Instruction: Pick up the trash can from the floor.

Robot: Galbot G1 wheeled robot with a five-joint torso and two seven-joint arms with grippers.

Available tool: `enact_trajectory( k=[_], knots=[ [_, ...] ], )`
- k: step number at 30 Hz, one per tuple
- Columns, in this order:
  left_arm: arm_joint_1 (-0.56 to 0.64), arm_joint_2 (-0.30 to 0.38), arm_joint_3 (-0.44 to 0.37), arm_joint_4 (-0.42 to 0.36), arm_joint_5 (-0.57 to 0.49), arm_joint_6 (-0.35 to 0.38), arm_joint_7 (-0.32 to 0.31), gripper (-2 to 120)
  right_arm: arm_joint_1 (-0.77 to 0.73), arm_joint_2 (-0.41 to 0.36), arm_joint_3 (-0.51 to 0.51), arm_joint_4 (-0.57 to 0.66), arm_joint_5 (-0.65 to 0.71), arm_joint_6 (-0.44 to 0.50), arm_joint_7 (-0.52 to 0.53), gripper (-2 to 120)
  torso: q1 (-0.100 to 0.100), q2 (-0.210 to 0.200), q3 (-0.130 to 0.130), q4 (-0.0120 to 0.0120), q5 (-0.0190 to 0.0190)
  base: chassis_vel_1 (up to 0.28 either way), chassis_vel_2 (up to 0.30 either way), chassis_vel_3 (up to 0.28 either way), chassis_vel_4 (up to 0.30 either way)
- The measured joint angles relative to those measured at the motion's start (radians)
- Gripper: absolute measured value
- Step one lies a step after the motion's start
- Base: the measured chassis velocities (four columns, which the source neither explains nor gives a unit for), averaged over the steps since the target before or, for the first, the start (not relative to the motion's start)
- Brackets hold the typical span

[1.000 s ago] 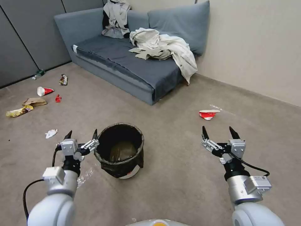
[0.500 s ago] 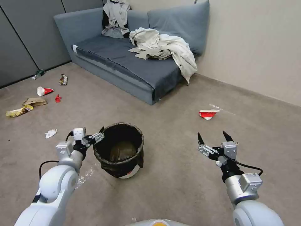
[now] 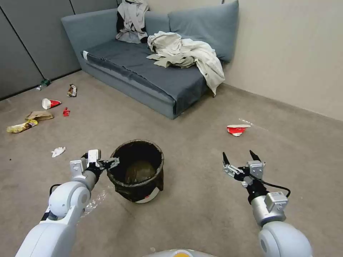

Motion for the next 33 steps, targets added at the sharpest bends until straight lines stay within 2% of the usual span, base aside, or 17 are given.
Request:
enact_trajectory(
  k=[11, 15, 20, 22, 23, 27, 30, 31, 32, 33],
  knots=[
    [-0.009, -0.016, 0.012, 0.027, 0.017, 0.017, -0.017, 100, 0.024, -0.003, -0.022, -0.014, -0.002, 0.003, 0.0, 100, 0.0, 0.0, 0.0, 0.0, 0.0001, 0.0, 0.0, 0.0, 0.0],
    [-0.011, -0.016, 0.017, 0.035, 0.025, 0.021, -0.015, 95, 0.022, -0.002, -0.023, -0.014, -0.002, 0.003, 0.0, 100, 0.0, 0.0, 0.0, 0.0, 0.0001, 0.0, 0.0, 0.0, 0.0],
    [-0.023, -0.015, 0.03, 0.048, 0.022, 0.034, -0.015, 76, 0.019, -0.002, -0.022, -0.011, -0.002, 0.005, 0.0, 100, 0.0, 0.0, 0.0, -0.0001, 0.0001, 0.0, 0.0, 0.0, 0.0],
    [-0.031, -0.017, 0.035, 0.051, 0.009, 0.044, -0.039, 68, 0.019, -0.004, -0.022, -0.008, 0.0, 0.005, -0.001, 100, 0.0, 0.0, 0.0, -0.0001, 0.0001, 0.0, 0.0, 0.0, 0.0],
    [-0.031, -0.017, 0.035, 0.051, 0.009, 0.044, -0.039, 68, 0.019, -0.004, -0.022, -0.008, 0.0, 0.005, -0.001, 100, 0.0, 0.0, 0.0, -0.0001, 0.0001, 0.0, 0.0, 0.0, 0.0],
    [-0.036, -0.026, 0.042, 0.053, -0.016, 0.062, -0.077, 50, 0.019, -0.005, -0.02, -0.005, 0.001, 0.005, -0.01, 100, 0.0, 0.0, 0.0, -0.0001, 0.0001, 0.0, 0.0, 0.0, 0.0],
    [-0.036, -0.027, 0.045, 0.053, -0.019, 0.062, -0.084, 43, 0.019, -0.005, -0.02, -0.005, 0.002, 0.005, -0.011, 100, 0.0, 0.0, 0.0, 0.0, 0.0002, 0.0, 0.0, 0.0, 0.0],
    [-0.036, -0.03, 0.048, 0.053, -0.025, 0.062, -0.093, 38, 0.02, -0.005, -0.02, -0.005, 0.002, 0.005, -0.012, 100, 0.0, 0.0, 0.0, 0.0, 0.0004, 0.0, 0.0, 0.0, 0.0],
    [-0.038, -0.033, 0.054, 0.053, -0.038, 0.059, -0.115, 23, 0.022, -0.005, -0.019, -0.008, 0.002, 0.006, -0.013, 100, 0.0, 0.0, 0.0, -0.0001, 0.0004, 0.0, 0.0, 0.0, 0.0],
    [-0.038, -0.033, 0.056, 0.052, -0.041, 0.055, -0.124, 19, 0.023, -0.004, -0.019, -0.008, 0.002, 0.007, -0.013, 100, 0.0, 0.0, 0.0, -0.0001, 0.0002, 0.0, 0.0, 0.0, 0.0]
  ],
)
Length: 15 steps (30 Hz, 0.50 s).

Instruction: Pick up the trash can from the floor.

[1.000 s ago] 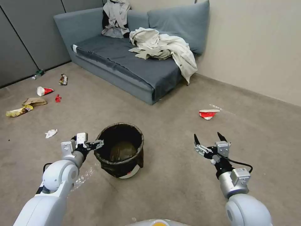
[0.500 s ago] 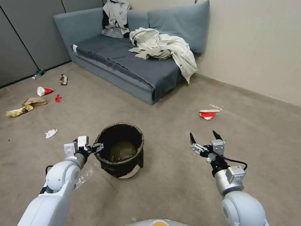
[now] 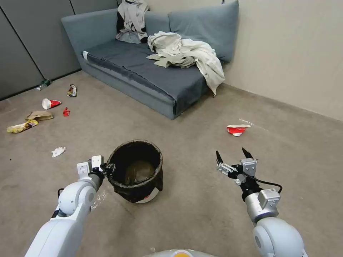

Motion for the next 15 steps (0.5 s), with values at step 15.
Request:
enact_trajectory(
  k=[15],
  knots=[
    [0.065, 0.013, -0.024, -0.1, 0.013, -0.216, 0.081, 4, 0.007, 0.0, -0.002, -0.002, 0.0, 0.001, 0.001, 100, 0.0, 0.0, 0.0, 0.0001, 0.0001, 0.0, 0.0, 0.0, 0.0]
  ],
)
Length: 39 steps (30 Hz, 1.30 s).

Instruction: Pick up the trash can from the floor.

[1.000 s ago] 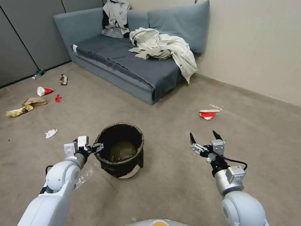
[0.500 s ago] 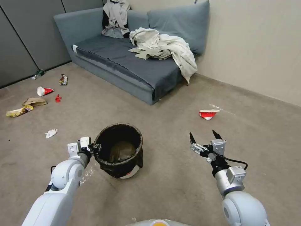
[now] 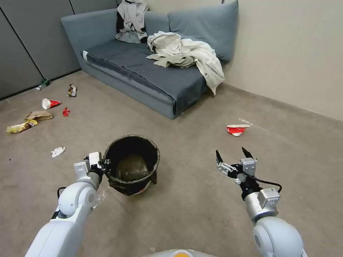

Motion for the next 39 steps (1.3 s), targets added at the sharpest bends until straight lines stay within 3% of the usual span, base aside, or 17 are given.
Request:
enact_trajectory(
  k=[3, 8, 18, 39],
  knots=[
    [0.046, 0.003, -0.013, -0.067, -0.001, -0.052, 0.057, 4, 0.008, 0.0, 0.0, -0.003, 0.0, 0.0, 0.001, 100, 0.0, 0.0, 0.0, -0.0002, -0.0001, 0.0, 0.0, 0.0, 0.0],
    [0.099, 0.001, -0.024, -0.144, -0.008, -0.1, 0.103, 4, 0.019, 0.001, -0.001, -0.006, 0.001, -0.001, 0.002, 100, 0.0, 0.0, 0.0, 0.0, 0.0, 0.0, 0.0, 0.0, 0.0],
    [0.15, -0.032, -0.011, -0.249, -0.014, -0.14, 0.116, 4, 0.023, 0.015, 0.002, -0.014, 0.001, 0.001, 0.007, 100, 0.0, 0.0, 0.0, -0.0002, -0.0001, 0.0, 0.0, 0.0, 0.0],
    [0.165, -0.04, 0.007, -0.275, 0.027, -0.157, 0.131, 3, 0.034, 0.022, 0.005, -0.015, 0.004, 0.002, 0.01, 100, 0.0, 0.0, 0.0, -0.0002, -0.0001, 0.0, 0.0, 0.0, 0.0]
  ],
)
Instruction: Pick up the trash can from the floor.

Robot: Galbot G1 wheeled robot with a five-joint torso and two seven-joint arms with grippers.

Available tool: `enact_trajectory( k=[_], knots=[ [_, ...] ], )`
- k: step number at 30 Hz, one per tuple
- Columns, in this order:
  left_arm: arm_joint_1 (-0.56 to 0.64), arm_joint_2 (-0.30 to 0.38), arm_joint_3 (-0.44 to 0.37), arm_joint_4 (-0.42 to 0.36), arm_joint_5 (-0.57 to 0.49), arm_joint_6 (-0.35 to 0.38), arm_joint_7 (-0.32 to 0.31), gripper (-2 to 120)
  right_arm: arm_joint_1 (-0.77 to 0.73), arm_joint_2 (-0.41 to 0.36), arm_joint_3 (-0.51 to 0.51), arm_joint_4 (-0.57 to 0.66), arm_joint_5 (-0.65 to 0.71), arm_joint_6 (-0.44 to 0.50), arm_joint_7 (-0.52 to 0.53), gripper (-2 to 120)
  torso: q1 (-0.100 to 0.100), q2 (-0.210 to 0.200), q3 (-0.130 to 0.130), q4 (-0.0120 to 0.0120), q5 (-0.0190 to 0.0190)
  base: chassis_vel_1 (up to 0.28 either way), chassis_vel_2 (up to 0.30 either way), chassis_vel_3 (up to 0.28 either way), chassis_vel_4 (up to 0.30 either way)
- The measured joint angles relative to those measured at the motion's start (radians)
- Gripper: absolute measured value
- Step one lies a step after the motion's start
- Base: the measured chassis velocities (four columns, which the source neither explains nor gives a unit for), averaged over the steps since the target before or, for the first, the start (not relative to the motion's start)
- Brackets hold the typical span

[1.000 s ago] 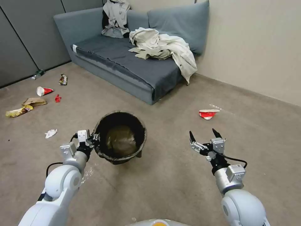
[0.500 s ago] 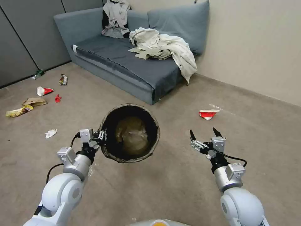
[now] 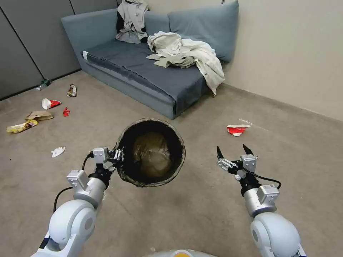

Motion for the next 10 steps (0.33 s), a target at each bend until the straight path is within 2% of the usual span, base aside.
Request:
enact_trajectory(
  k=[10],
  knots=[
    [0.002, -0.001, 0.0, -0.009, -0.001, 0.008, -0.002, 3, 0.005, -0.006, -0.001, -0.001, 0.003, -0.001, 0.0, 100, 0.0, 0.0, 0.0, 0.0, -0.0001, 0.0, 0.0, 0.0, 0.0]
  ],
)
